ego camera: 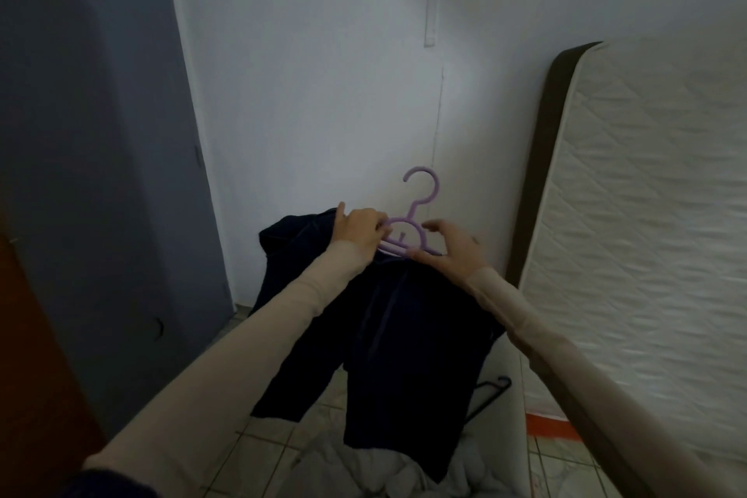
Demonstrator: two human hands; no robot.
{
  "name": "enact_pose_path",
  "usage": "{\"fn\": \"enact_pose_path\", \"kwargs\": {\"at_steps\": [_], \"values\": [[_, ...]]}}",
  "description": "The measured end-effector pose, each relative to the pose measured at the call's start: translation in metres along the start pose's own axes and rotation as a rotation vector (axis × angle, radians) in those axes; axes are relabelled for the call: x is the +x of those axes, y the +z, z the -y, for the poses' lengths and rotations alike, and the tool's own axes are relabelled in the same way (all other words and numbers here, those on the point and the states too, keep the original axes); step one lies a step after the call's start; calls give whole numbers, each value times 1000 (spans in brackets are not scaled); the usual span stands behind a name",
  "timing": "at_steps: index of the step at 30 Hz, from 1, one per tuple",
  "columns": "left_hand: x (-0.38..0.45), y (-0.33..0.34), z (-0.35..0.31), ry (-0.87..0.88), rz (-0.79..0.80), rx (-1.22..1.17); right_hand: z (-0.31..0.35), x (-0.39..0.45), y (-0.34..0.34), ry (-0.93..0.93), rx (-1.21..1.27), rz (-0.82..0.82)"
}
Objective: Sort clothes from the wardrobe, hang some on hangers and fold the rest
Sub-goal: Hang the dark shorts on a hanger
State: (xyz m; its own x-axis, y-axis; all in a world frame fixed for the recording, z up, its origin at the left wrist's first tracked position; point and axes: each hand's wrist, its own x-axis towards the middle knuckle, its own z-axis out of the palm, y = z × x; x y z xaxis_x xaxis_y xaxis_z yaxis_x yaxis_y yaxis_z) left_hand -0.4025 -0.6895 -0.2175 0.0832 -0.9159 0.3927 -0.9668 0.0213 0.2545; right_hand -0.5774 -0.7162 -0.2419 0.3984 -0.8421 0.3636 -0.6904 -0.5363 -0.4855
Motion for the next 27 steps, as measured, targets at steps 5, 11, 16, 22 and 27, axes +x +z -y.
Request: {"fn": "enact_pose_path", "kwargs": {"at_steps": [5,11,16,22,27], "values": [[-8,0,-3,80,-25,-147,23,16,6,-7,227,-74],[-11,-6,33,-56,-110,-200,11,15,-4,-108,89,-133],[-16,-3,36,-204,25,-220,7,13,-11,-139,57,-200],[-12,-6,15,-335,-152,-174,17,11,-13,-110,122,-147],[-5,-11,11,-327,-282,-164,10,10,-11,-110,147,-90]]}}
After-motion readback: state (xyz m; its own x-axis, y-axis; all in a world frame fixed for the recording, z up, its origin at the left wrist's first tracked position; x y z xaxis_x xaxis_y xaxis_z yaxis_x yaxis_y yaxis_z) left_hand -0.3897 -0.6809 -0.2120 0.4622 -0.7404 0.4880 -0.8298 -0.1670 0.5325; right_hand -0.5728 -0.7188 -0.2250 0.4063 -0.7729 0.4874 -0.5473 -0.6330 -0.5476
